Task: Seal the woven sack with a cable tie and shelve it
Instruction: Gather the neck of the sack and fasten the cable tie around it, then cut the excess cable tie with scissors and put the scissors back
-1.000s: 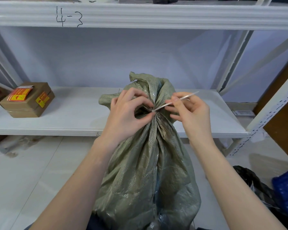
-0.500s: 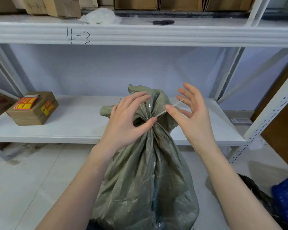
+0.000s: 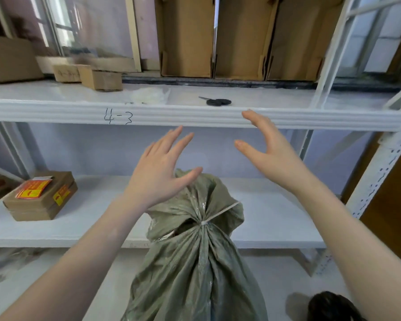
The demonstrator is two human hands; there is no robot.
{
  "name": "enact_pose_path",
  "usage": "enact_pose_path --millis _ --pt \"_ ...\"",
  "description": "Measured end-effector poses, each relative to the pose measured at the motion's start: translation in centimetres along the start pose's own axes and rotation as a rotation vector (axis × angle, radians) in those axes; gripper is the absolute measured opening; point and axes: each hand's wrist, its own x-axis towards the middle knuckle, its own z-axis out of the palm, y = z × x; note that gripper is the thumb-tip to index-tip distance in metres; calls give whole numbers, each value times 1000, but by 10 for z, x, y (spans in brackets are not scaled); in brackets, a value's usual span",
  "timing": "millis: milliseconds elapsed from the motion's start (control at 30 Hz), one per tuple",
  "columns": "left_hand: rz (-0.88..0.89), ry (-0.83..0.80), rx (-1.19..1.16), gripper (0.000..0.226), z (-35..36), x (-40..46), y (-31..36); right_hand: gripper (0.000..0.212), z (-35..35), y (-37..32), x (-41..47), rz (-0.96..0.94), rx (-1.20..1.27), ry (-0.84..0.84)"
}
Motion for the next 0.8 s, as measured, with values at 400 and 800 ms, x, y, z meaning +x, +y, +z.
enact_pose_path --millis 400,800 --pt "-14 -91 78 85 6 100 -6 64 12 20 109 -45 -557 -192" --pt "-34 -84 53 74 10 92 -10 24 37 29 128 -34 -619 111"
